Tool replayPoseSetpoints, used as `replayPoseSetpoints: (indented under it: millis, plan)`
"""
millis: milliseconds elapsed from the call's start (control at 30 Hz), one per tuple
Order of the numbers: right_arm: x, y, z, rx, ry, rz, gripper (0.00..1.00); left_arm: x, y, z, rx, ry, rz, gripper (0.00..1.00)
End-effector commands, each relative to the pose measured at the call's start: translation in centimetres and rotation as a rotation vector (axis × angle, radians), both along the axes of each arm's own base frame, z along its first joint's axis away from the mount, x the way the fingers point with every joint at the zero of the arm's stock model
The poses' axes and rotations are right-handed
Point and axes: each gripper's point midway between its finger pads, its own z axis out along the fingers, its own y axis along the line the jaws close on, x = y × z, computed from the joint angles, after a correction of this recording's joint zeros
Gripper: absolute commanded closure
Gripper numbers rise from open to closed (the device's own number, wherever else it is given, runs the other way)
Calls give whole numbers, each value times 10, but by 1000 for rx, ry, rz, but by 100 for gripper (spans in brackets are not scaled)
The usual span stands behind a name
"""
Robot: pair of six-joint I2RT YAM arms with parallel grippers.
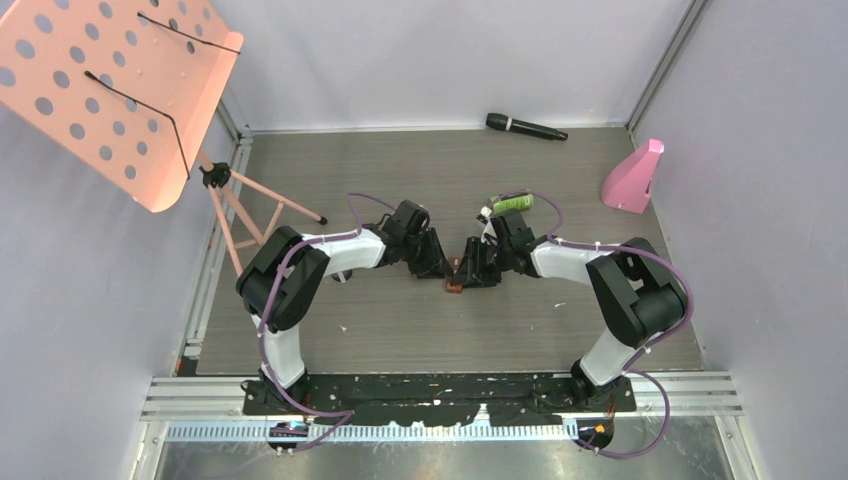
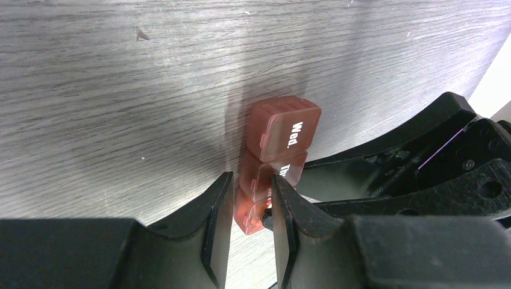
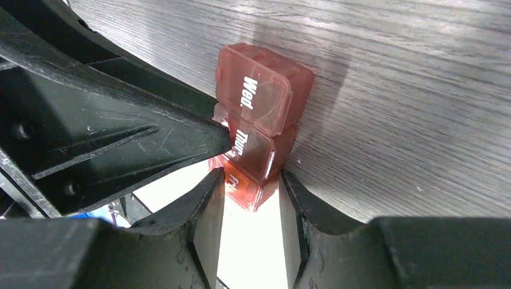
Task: Sort the pills into containers
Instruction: Close the pill container at the center of the board.
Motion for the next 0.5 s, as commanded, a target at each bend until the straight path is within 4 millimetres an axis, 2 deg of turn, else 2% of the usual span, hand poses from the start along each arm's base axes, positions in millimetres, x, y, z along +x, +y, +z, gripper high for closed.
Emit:
replayPoseSetpoints:
  millis: [0,133,233,367,467]
  plan:
    - [-62,-83,-85,-473,218,-46,70,-30,35,-52,205,122,4,71]
    - [-63,-83,-84,-470,213,-61,70,-22,30,-37,171,61,-4,70]
    - [-58,-76,-77,-425,181,-71,66,-6,22,-5,117,-42,-13,69]
    - [-38,-58,-54,-321,114,-87,59,16,17,37,56,-158,-8,66]
    - [-16,-42,-30,-251,54,-98,56,25,21,54,43,-202,2,64]
